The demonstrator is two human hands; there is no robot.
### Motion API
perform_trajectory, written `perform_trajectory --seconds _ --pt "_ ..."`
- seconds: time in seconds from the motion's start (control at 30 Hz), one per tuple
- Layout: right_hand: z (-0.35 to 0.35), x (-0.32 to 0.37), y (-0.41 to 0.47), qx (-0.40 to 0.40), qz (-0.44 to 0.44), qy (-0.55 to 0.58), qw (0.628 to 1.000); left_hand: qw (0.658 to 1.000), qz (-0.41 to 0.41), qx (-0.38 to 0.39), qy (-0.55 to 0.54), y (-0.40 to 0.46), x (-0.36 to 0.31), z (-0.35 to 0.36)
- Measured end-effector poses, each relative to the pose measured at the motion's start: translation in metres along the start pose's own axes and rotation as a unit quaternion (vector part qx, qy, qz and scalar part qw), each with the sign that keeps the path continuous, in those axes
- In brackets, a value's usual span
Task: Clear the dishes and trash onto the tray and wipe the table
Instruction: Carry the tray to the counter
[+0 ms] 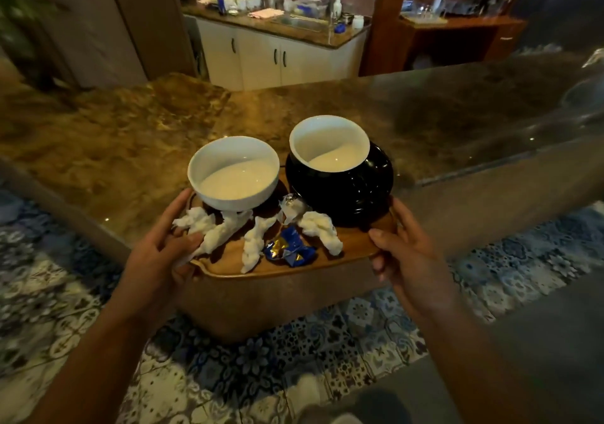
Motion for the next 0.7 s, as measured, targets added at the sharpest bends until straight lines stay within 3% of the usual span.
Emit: perform_trajectory --seconds 0.33,0.7 --pt "0.055 -0.006 0.135 0.042 0.011 -0.006 0.999 0.997 -0.008 -0.073 0.024 0.085 -0.015 -0.032" --pt "0.136 -0.026 0.223 0.026 0.036 0.015 0.999 0.998 -0.029 -0.041 0.044 0.189 -0.031 -0.100"
Point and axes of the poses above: each hand's wrist, its own y-axis towards the middle knuckle, its own z-axis out of the palm, x = y × z, the point moved 8 cm from there along y, towards the middle knuckle, and after that the axes turned 2 degrees about -x, right-handed, at the moved point
